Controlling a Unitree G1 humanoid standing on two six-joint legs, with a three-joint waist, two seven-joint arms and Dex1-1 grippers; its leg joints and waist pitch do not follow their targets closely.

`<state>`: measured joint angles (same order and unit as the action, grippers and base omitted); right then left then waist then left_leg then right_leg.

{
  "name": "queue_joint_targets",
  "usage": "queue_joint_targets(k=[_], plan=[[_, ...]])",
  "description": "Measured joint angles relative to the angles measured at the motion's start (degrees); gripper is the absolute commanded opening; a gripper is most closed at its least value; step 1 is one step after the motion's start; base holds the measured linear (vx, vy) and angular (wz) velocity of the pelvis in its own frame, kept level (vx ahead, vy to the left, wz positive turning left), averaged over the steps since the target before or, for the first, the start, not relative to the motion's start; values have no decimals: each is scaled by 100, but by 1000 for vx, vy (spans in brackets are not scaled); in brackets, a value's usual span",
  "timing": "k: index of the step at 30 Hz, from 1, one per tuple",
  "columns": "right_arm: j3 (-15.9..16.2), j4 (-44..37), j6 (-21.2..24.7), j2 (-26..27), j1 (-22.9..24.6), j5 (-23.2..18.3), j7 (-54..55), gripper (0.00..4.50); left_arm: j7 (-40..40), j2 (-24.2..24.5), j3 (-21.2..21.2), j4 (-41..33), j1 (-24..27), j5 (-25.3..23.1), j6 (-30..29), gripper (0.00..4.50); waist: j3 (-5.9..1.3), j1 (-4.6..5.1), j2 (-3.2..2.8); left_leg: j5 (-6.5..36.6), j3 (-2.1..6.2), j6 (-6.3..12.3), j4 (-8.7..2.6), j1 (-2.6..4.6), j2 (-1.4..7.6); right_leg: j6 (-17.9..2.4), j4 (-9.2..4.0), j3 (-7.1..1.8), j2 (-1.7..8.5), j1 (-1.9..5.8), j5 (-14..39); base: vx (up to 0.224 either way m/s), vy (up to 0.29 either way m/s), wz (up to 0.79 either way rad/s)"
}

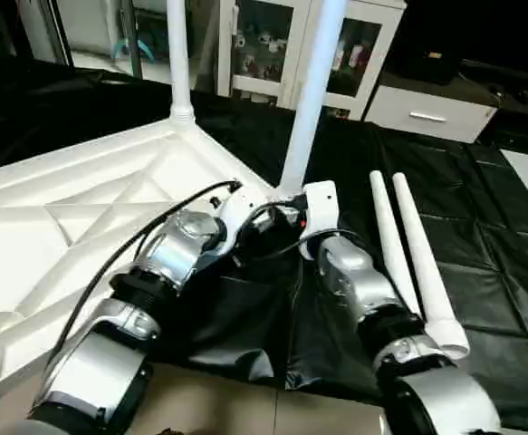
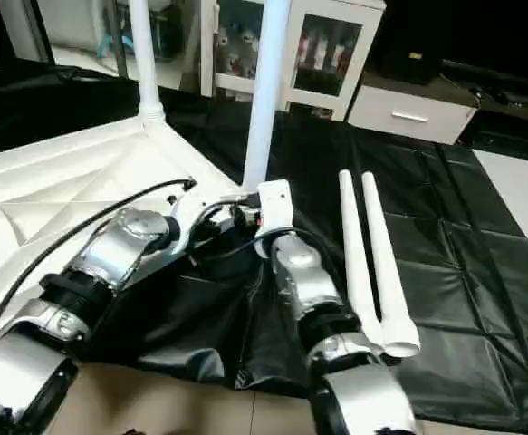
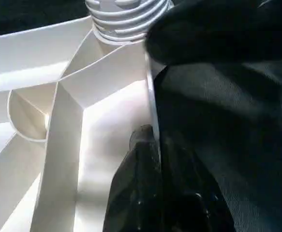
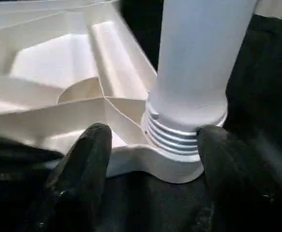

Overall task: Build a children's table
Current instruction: Rotate leg to tighten

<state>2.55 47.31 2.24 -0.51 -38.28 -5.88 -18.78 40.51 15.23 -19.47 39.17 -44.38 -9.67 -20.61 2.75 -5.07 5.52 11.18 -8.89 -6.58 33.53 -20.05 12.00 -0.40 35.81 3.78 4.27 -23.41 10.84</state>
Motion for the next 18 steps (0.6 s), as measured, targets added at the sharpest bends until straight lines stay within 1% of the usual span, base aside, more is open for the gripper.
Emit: queue_joint_targets(k=[2,3,4,5,7,8,10,11,12,13,14,15,16,18], plan=[[34,-185,109,-282,68,-2,-347,334,318,182,-22,-220,116,62,25,0,4,-16,-6,1,-3,1,-2,1,0,0,-3,1,2,0,0,0,0,0],[28,-297,195,-448,70,-5,-539,355,474,252,-62,-312,148,79,16,0,5,-29,-7,0,-4,0,-2,1,0,0,-3,1,2,1,0,0,0,0],[33,-438,272,-537,80,-10,-694,355,577,309,-73,-380,178,80,4,0,6,-37,-8,0,-6,0,-1,2,1,-1,-1,1,3,1,1,0,0,0],[83,-671,395,-669,136,-42,-956,371,697,363,-104,-473,216,81,3,0,6,-47,-9,0,-6,0,0,1,1,-1,-2,1,3,1,1,0,0,0],[182,-1124,652,-1033,300,-131,-1501,378,963,467,-169,-677,321,103,46,0,6,-81,-9,2,-9,3,0,3,0,0,-8,0,7,6,1,0,0,0],[209,-1277,764,-1203,370,-153,-1737,398,1067,505,-179,-738,360,109,74,0,6,-92,-9,3,-11,5,2,3,0,0,-8,-1,9,7,1,0,0,0],[414,-1735,1010,-1670,612,-260,-2435,413,1386,701,-237,-975,473,168,91,0,7,-116,-10,4,-12,6,-1,4,1,0,-12,-1,8,8,1,0,0,0],[468,-1856,1075,-1808,692,-287,-2662,413,1511,784,-238,-1057,521,212,84,0,7,-123,-11,4,-14,6,-3,5,1,1,-10,-2,8,10,2,0,0,0],[586,-2049,1144,-1994,793,-317,-3000,434,1707,911,-252,-1194,592,260,106,0,13,-117,-19,4,-16,5,-5,4,3,1,-10,-2,7,10,2,0,0,0],[644,-2146,1185,-2094,858,-328,-3200,434,1878,989,-273,-1281,638,318,115,0,14,-118,-21,4,-18,5,-9,3,3,2,-8,-4,7,11,2,0,0,0],[734,-2281,1235,-2202,925,-338,-3436,444,2099,1119,-310,-1440,716,366,114,0,15,-118,-22,4,-19,5,-13,4,4,3,-8,-4,7,11,3,0,0,0],[887,-2508,1299,-2404,1038,-355,-3806,444,2515,1324,-359,-1748,884,509,120,0,17,-126,-26,4,-20,4,-18,4,4,2,-9,-5,6,11,7,0,0,0],[933,-2594,1342,-2520,1112,-358,-3993,444,2789,1406,-401,-1905,982,619,137,0,17,-136,-26,4,-23,4,-21,6,4,1,-9,-5,7,14,10,0,0,0],[1020,-2737,1432,-2670,1169,-374,-4318,444,3138,1509,-474,-2101,1080,706,185,0,20,-192,-31,3,-31,5,-19,14,6,0,-8,-3,12,14,11,0,0,0]])
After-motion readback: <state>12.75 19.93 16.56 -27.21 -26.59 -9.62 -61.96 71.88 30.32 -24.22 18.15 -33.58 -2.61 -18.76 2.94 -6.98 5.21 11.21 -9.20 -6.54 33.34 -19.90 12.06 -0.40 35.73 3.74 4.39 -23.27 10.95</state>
